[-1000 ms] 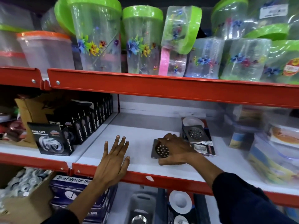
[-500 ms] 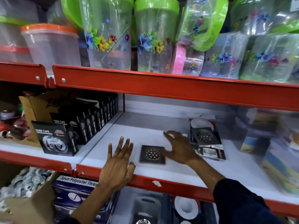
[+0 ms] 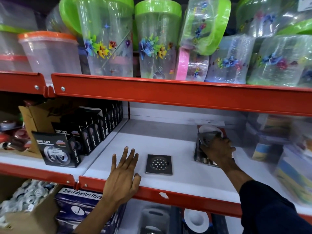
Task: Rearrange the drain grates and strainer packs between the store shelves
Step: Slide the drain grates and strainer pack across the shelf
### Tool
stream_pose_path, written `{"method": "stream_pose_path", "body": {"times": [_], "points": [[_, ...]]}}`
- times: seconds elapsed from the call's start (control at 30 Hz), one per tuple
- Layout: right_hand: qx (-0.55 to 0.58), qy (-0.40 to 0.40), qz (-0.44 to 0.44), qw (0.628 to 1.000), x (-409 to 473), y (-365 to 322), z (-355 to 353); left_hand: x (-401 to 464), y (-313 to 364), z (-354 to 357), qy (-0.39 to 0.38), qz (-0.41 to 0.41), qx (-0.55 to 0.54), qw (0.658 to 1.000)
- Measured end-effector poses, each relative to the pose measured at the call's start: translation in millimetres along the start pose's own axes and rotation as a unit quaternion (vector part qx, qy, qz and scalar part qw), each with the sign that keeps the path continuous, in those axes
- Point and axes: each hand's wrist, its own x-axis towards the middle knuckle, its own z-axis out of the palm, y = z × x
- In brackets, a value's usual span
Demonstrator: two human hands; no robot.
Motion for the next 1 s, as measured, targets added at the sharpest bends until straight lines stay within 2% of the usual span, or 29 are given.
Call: {"method": "stream_pose_path", "body": {"times": [0.07,0.13,0.2,0.27,0.33,0.53,0.6,0.67,0.8,0.87,1.0], "points": [[0.061,0.027,-0.12,0.991,-4.2,-11.9,-1.4,0.9,1.0,-0.3,0.003,-0.003,-0.003,1.0],[0.102,0.016,-0.27,0.957,-17.0,-29.3,-2.1,0.4,0.7,0.2,-0.001,-0.006,-0.002,1.0],[0.101,-0.073,-0.369,0.921,-34.9,-50.5,-1.0,-0.3,-0.1,0.9,-0.004,-0.005,0.0,1.0],[0.082,-0.213,-0.405,0.886,-52.8,-67.9,4.2,-0.8,-0.6,1.4,0.0,-0.002,-0.002,1.0],[0.038,-0.289,-0.426,0.857,-60.9,-77.5,14.7,-0.5,-1.0,1.0,0.0,0.0,-0.005,1.0],[-0.011,-0.346,-0.434,0.832,-66.0,-81.2,20.0,-0.2,-1.2,-1.2,-0.01,-0.002,-0.004,1.0],[-0.001,-0.34,-0.435,0.834,-69.5,-76.7,11.7,-0.3,-2.4,-2.5,-0.014,0.005,-0.003,1.0],[0.005,-0.3,-0.437,0.848,-71.7,-66.9,0.8,-0.1,-1.2,-3.9,-0.015,0.016,-0.004,1.0],[-0.015,-0.141,-0.439,0.887,-73.4,-34.2,-13.8,16.9,21.3,-9.1,-0.017,0.04,-0.017,0.999],[-0.012,-0.081,-0.417,0.905,-71.4,-12.8,-17.0,33.4,45.8,-10.9,-0.018,0.065,-0.029,0.997],[0.02,-0.026,-0.328,0.944,-64.5,32.9,-26.4,70.3,100.6,-5.5,-0.048,0.098,-0.098,0.989]]}}
